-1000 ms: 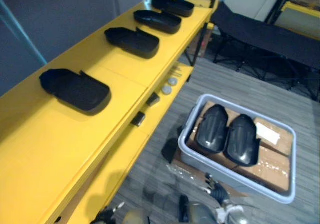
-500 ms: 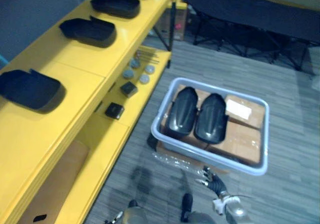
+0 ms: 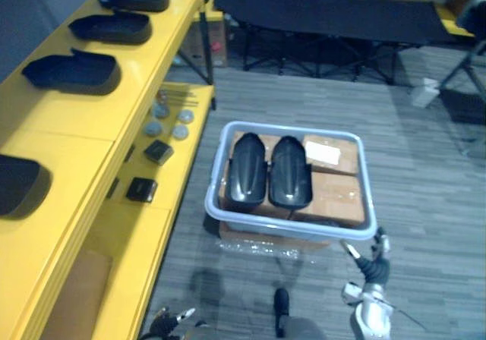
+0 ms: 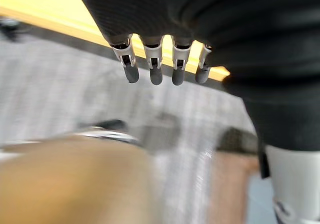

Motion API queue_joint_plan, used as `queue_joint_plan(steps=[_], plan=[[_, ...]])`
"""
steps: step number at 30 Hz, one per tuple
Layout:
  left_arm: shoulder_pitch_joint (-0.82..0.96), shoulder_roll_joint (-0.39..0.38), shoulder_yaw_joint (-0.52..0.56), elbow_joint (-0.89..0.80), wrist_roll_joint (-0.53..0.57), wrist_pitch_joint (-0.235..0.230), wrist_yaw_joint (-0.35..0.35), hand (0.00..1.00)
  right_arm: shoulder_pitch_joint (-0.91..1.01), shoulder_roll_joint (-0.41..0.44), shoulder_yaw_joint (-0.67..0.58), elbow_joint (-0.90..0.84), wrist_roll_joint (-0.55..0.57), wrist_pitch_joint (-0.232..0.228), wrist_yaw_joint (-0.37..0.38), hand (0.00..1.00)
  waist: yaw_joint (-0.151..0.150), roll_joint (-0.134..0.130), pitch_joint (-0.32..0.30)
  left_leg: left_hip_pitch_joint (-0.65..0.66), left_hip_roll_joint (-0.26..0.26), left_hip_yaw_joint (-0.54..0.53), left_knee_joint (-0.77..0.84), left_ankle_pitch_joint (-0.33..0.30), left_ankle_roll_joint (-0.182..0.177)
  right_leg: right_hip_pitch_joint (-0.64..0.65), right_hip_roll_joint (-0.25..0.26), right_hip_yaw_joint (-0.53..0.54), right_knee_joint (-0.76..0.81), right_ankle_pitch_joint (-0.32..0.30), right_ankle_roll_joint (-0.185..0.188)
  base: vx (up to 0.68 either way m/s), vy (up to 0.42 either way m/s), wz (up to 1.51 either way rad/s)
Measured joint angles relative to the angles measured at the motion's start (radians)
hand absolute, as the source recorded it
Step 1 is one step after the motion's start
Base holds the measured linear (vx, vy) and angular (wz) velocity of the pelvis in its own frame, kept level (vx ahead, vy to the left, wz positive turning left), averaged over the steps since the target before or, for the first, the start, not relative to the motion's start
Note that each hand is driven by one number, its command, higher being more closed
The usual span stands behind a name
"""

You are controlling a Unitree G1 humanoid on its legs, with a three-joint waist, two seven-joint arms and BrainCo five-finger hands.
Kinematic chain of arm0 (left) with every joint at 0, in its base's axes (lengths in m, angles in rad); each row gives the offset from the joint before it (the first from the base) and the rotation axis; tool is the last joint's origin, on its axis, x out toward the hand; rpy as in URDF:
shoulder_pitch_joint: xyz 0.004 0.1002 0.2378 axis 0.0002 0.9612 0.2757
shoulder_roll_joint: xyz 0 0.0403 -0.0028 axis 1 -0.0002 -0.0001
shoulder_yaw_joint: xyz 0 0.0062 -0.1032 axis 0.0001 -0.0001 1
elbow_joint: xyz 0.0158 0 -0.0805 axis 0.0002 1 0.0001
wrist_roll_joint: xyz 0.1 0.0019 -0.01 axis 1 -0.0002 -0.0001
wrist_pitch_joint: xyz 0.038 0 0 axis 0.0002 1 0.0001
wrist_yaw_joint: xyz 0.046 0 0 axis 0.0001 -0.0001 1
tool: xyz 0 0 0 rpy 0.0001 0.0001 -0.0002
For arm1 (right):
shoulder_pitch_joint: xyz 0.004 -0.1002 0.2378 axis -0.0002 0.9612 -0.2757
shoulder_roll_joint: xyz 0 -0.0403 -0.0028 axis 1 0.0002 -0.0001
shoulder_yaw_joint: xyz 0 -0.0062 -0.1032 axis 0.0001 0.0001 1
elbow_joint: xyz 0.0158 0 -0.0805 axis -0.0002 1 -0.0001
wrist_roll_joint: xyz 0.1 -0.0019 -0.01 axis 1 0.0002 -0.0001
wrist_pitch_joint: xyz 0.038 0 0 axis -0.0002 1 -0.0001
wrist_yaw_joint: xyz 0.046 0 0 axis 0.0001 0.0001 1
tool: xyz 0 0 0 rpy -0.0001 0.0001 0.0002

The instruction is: Walk over and take plastic housings, then place them on the shelf

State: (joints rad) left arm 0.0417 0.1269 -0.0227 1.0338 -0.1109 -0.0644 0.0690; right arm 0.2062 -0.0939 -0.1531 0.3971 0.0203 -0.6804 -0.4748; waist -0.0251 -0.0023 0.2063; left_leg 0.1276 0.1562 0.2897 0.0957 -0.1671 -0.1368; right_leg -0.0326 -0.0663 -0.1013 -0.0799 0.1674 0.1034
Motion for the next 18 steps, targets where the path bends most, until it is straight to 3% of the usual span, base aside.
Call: queue_joint_plan(steps=[2, 5, 8, 10, 11, 13, 14, 15, 16, 17, 18], plan=[[-0.012, -0.027, -0.027, -0.028, 0.000, 0.000, -0.004, 0.00, 0.001, 0.022, -0.039, -0.116, -0.005, -0.016, -0.066, 0.00, -0.006, -0.013, -0.001, 0.002, -0.013, 0.000, 0.003, -0.014, 0.012, -0.004, -0.015, 0.008, -0.009, 0.009, 0.006, -0.06, 0.057, -0.10], [-0.006, -0.009, -0.035, -0.041, -0.001, 0.012, 0.012, 0.00, -0.039, 0.033, -0.042, -0.226, 0.007, -0.014, -0.075, 0.00, 0.014, -0.050, -0.012, -0.015, -0.018, 0.031, 0.020, -0.024, 0.017, -0.032, -0.030, 0.013, -0.010, -0.013, -0.005, -0.08, 0.028, -0.30], [0.022, 0.004, -0.013, -0.037, -0.049, 0.025, 0.079, 0.00, -0.080, 0.028, -0.041, -0.264, 0.046, 0.007, -0.089, 0.00, 0.017, -0.056, -0.018, -0.040, -0.003, 0.021, 0.047, -0.046, 0.009, -0.035, -0.028, -0.027, -0.009, -0.014, -0.005, -0.01, -0.022, 0.00], [0.050, -0.018, 0.093, -0.040, -0.159, 0.023, 0.136, 0.00, -0.133, 0.015, -0.040, -0.262, 0.092, 0.061, -0.104, 0.00, 0.044, -0.017, -0.016, -0.081, 0.047, 0.007, 0.155, -0.109, 0.009, -0.027, 0.004, -0.037, -0.008, -0.024, -0.021, 0.07, -0.057, -0.02], [0.064, -0.022, 0.117, -0.040, -0.190, 0.025, 0.149, 0.00, -0.149, 0.012, -0.038, -0.258, 0.099, 0.080, -0.111, 0.00, 0.045, -0.008, -0.016, -0.086, 0.063, 0.000, 0.186, -0.121, 0.004, -0.018, 0.016, -0.037, -0.008, -0.028, -0.025, 0.16, -0.043, 0.01], [0.157, -0.045, 0.202, -0.010, -0.215, 0.031, 0.158, 0.00, -0.213, -0.006, -0.007, -0.194, 0.146, 0.144, -0.119, 0.00, 0.068, 0.036, 0.002, -0.135, 0.088, -0.091, 0.380, -0.125, 0.016, 0.021, 0.042, -0.043, 0.000, -0.038, -0.036, 0.15, -0.107, -0.04], [0.181, -0.055, 0.222, -0.002, -0.212, 0.033, 0.158, 0.00, -0.225, -0.018, 0.001, -0.173, 0.153, 0.158, -0.120, 0.00, 0.077, 0.043, 0.006, -0.151, 0.092, -0.122, 0.444, -0.120, 0.025, 0.039, 0.047, -0.039, 0.000, -0.041, -0.042, 0.09, -0.169, -0.14], [0.228, -0.072, 0.255, 0.021, -0.196, 0.050, 0.159, 0.00, -0.238, -0.036, 0.017, -0.145, 0.155, 0.186, -0.122, 0.00, 0.094, 0.072, 0.021, -0.176, 0.092, -0.176, 0.549, -0.097, 0.057, 0.075, 0.054, -0.035, 0.000, -0.051, -0.045, 0.08, -0.136, -0.07], [0.264, -0.081, 0.259, 0.030, -0.188, 0.052, 0.157, 0.00, -0.241, -0.040, 0.034, -0.135, 0.160, 0.209, -0.122, 0.00, 0.103, 0.084, 0.024, -0.195, 0.087, -0.205, 0.612, -0.059, 0.069, 0.098, 0.053, -0.034, 0.000, -0.060, -0.051, 0.09, -0.168, 0.01], [0.305, -0.092, 0.264, 0.038, -0.184, 0.052, 0.154, 0.00, -0.241, -0.039, 0.056, -0.134, 0.161, 0.229, -0.120, 0.00, 0.110, 0.084, 0.025, -0.222, 0.068, -0.236, 0.681, 0.011, 0.077, 0.121, 0.040, -0.031, 0.001, -0.063, -0.053, 0.06, -0.131, 0.06], [0.319, -0.093, 0.270, 0.038, -0.184, 0.055, 0.154, 0.00, -0.241, -0.038, 0.060, -0.135, 0.160, 0.231, -0.117, 0.00, 0.117, 0.075, 0.030, -0.243, 0.058, -0.249, 0.714, 0.041, 0.068, 0.130, 0.023, -0.029, 0.001, -0.063, -0.051, 0.07, -0.126, 0.04]])
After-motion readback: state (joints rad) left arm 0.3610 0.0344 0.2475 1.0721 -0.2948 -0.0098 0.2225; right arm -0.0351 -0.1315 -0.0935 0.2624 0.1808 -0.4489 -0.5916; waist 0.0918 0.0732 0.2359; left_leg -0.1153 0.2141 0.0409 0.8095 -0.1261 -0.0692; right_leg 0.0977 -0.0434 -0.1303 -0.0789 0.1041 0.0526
